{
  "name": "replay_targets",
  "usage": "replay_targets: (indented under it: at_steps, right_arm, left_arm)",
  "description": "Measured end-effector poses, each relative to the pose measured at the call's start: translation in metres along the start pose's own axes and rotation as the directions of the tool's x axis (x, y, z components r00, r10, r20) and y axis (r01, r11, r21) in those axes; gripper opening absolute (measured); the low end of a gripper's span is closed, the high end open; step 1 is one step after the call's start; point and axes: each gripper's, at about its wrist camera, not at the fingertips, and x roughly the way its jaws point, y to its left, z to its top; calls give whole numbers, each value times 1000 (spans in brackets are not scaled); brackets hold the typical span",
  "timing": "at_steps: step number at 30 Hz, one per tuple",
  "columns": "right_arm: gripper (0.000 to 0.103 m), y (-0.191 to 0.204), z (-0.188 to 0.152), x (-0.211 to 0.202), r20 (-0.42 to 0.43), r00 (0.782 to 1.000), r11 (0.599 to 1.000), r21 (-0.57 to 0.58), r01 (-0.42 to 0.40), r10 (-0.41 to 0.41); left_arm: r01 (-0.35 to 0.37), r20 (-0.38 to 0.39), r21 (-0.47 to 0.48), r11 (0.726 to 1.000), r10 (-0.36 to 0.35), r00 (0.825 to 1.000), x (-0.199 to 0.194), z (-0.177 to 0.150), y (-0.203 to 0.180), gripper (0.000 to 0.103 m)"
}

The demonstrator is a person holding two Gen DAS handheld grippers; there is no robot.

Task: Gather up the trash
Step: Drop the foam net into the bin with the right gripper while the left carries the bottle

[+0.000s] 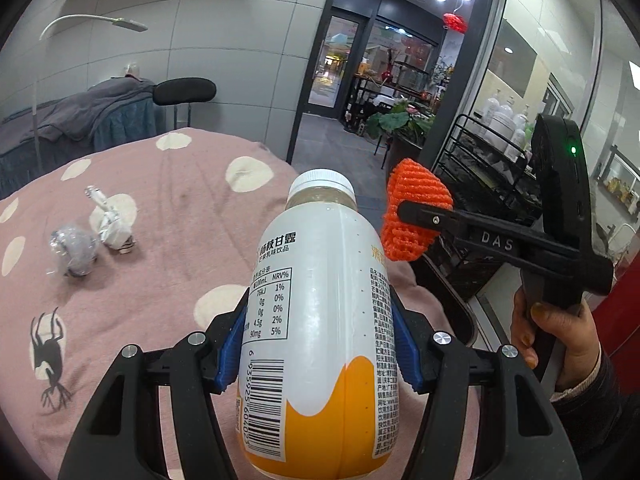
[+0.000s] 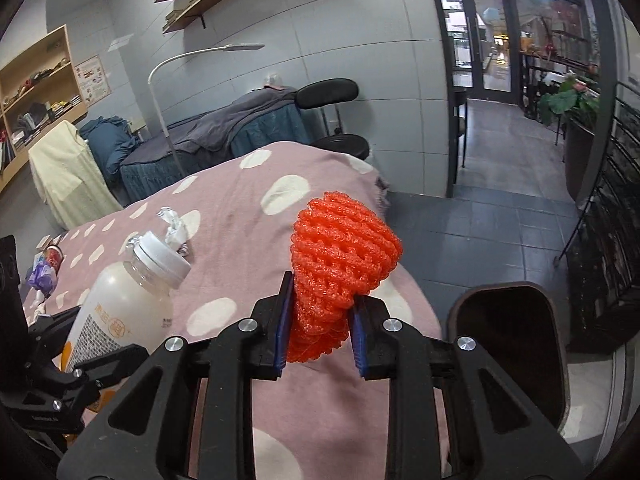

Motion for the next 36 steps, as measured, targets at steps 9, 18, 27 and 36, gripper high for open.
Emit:
replay_targets:
  at_steps: [9,18,27,36]
  right_arm:
    - [26,-95,-47,-20,-35,979,971,130,203,-200]
    - [26,-158,-91,8,-153,945,924,217,316,-287]
    - [26,-209,-131,67,-309,904,888,257,380,-297]
    - [66,-234,-153,100,-386,868,860,275,430,-311]
  left_arm:
    - [98,-31,78,992,-95,995,34,14,-57,60]
    - [147,-66,105,984,-141,988,57,18,-88,60]
    - [176,-114,117,977,-163,980,75,14,-108,60]
    - [204,-155,123,971,-184,971,88,14,-122,60]
